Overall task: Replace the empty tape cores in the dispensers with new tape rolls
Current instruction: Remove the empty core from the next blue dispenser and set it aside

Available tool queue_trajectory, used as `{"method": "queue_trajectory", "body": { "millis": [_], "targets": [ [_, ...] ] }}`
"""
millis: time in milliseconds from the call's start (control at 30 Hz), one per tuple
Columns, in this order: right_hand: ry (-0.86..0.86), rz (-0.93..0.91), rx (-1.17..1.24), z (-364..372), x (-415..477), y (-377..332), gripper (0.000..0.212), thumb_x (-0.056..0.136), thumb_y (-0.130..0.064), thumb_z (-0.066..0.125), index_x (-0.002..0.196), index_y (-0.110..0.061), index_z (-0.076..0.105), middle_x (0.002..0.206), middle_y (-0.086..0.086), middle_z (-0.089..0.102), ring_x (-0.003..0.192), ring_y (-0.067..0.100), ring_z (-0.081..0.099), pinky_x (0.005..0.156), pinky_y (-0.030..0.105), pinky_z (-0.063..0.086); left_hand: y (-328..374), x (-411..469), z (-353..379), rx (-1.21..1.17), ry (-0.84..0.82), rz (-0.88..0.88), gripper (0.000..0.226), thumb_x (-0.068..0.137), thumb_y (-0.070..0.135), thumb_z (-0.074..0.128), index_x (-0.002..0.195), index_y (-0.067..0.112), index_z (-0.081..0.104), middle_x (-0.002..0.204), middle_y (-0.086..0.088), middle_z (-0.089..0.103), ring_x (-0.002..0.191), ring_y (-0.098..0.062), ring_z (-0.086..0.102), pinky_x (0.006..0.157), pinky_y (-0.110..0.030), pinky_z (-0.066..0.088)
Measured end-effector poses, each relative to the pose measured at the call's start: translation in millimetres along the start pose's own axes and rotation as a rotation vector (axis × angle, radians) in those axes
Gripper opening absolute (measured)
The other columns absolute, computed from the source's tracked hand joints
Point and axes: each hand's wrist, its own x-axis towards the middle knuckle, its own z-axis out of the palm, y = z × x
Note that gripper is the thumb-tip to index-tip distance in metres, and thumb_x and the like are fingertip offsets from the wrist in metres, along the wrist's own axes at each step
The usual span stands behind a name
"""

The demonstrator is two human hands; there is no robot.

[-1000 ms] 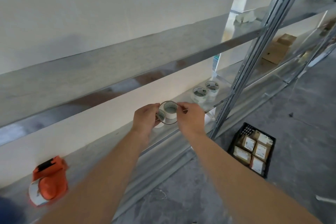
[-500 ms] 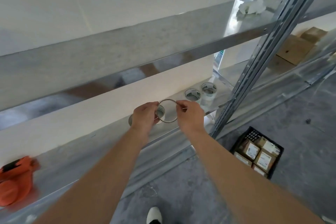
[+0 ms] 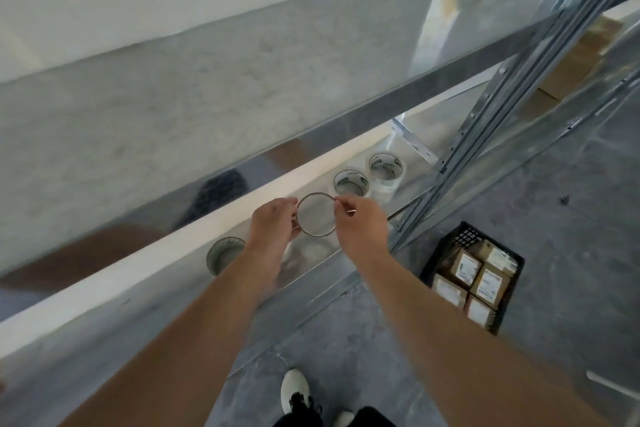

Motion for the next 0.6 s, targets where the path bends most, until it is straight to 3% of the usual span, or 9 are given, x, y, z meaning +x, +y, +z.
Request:
{"method": "queue_trajectory", "body": {
  "millis": [100,200,300,400,467,600],
  "targets": [
    [0.007,0.019,-0.02,8,11,6,0.034,0.104,-0.024,0.053,0.079,-0.01,0.071,0.07,0.003,0.068,0.067,0.021,0.061,0.065,0.037,0.051,1,9,5,0.05,0.054,0.004,0.024,0.1,0.012,0.06,0.08,0.016,0.072,0.095,-0.014,0.076,0.103,-0.035,0.074,0.093,-0.048,0.061],
    [-0.034,0.041,-0.008,15,19,11,0.031,0.102,-0.024,0.053,0.082,-0.01,0.073,0.072,0.003,0.07,0.071,0.023,0.066,0.071,0.041,0.056,1,18,10,0.145,0.067,0.038,0.022,0.097,0.018,0.059,0.078,0.019,0.07,0.097,-0.019,0.075,0.096,-0.036,0.071,0.095,-0.056,0.059],
    [-0.088,0.046,0.017,17,30,19,0.023,0.096,-0.017,0.056,0.087,-0.01,0.076,0.076,0.003,0.073,0.072,0.023,0.068,0.072,0.042,0.059,-1,30,19,0.145,0.105,0.021,0.016,0.078,0.028,0.059,0.077,0.017,0.069,0.091,-0.016,0.071,0.088,-0.031,0.066,0.084,-0.048,0.056],
    [-0.174,0.06,0.0,15,40,22,0.021,0.095,-0.013,0.058,0.092,-0.009,0.078,0.082,0.004,0.076,0.078,0.022,0.07,0.067,0.032,0.058,-6,41,28,0.12,0.162,0.022,0.021,0.07,0.031,0.054,0.077,0.018,0.068,0.087,-0.015,0.066,0.084,-0.029,0.061,0.078,-0.045,0.051],
    [-0.214,0.059,-0.015,14,45,23,0.021,0.096,-0.013,0.057,0.096,-0.01,0.078,0.086,0.004,0.076,0.081,0.021,0.07,0.059,0.021,0.047,-6,45,33,0.121,0.187,0.022,0.021,0.073,0.031,0.054,0.079,0.016,0.067,0.089,-0.018,0.066,0.085,-0.032,0.063,0.08,-0.047,0.054],
    [-0.268,0.059,-0.034,19,58,30,0.024,0.096,-0.015,0.055,0.086,-0.007,0.075,0.08,0.007,0.073,0.07,0.021,0.062,0.052,0.018,0.039,-3,50,39,0.106,0.239,0.002,0.019,0.074,0.032,0.055,0.082,0.018,0.066,0.084,-0.012,0.061,0.083,-0.024,0.057,0.076,-0.044,0.046]
  ]
}}
